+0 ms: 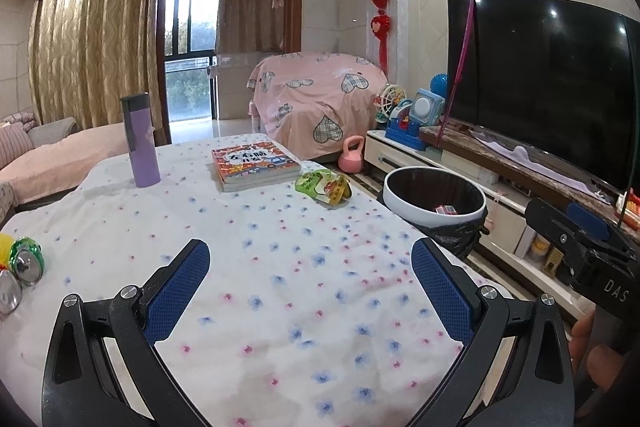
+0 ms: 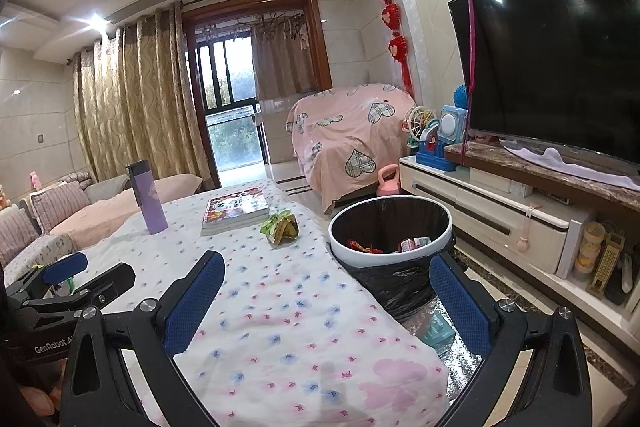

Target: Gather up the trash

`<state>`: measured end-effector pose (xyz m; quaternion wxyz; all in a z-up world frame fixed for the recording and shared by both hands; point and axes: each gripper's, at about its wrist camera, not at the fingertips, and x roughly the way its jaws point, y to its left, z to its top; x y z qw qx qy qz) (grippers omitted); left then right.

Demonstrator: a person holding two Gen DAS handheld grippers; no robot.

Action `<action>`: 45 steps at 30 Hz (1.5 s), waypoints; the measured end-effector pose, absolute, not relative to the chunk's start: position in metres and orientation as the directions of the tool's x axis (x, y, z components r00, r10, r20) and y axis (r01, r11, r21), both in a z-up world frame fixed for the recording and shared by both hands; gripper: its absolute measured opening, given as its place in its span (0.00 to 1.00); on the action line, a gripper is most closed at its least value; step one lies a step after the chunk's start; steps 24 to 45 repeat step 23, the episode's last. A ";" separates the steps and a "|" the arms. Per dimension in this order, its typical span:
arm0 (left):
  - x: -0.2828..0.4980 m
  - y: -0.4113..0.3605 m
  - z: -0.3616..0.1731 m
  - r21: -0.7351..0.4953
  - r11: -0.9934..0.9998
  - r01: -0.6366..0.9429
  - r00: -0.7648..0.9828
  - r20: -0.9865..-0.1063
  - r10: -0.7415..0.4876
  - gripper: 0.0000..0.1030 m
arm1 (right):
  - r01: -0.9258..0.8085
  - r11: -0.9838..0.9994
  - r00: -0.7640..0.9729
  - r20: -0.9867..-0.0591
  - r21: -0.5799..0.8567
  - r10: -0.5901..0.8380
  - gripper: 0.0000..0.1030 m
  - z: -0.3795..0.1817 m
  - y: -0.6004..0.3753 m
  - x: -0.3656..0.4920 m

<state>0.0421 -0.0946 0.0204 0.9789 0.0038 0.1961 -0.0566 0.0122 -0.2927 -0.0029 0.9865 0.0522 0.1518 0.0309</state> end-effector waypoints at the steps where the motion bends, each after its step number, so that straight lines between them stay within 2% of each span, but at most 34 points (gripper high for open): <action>1: 0.042 -0.095 0.020 -0.015 0.993 0.113 0.916 -0.386 -0.111 1.00 | -0.045 0.993 0.951 -0.298 0.113 0.078 1.00 -0.003 -0.293 0.012; 23: 0.057 -0.094 0.006 -0.045 0.992 0.120 0.892 -0.434 -0.128 1.00 | -0.046 0.990 0.936 -0.340 0.130 0.088 1.00 -0.011 -0.293 0.023; 45: 0.057 -0.094 0.006 -0.045 0.992 0.120 0.892 -0.434 -0.128 1.00 | -0.046 0.990 0.936 -0.340 0.130 0.088 1.00 -0.011 -0.293 0.023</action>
